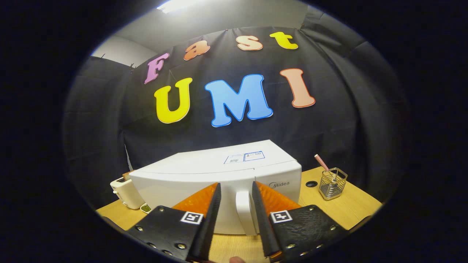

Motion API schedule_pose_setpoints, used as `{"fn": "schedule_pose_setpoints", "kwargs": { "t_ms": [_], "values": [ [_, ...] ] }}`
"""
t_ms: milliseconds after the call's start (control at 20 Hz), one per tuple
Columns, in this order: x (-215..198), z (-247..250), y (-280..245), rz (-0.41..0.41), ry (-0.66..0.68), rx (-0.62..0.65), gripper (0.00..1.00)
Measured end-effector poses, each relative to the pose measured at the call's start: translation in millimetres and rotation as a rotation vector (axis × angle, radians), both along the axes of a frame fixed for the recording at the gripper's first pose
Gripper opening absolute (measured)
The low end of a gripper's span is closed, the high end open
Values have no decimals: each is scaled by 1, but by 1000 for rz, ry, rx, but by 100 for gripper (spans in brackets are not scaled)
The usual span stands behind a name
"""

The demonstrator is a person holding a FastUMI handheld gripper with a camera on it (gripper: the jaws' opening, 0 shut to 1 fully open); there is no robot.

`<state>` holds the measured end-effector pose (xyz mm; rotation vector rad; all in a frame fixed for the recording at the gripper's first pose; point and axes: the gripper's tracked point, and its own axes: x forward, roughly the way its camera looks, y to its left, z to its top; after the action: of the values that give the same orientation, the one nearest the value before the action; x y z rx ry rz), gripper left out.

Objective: Open the microwave, put the food inside, and close the microwave door.

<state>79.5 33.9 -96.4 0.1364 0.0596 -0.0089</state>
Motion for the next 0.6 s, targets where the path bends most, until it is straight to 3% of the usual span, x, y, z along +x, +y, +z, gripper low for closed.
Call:
{"fn": "schedule_pose_setpoints", "kwargs": {
  "t_ms": [50,150,400,600],
  "values": [
    [-9,12,-9,-24,-8,-31,79],
    [-26,45,-25,-57,-37,-54,96],
    [-58,141,-43,-63,-134,-102,95],
    [-77,190,-46,-48,-177,-96,96]
  ]
}}
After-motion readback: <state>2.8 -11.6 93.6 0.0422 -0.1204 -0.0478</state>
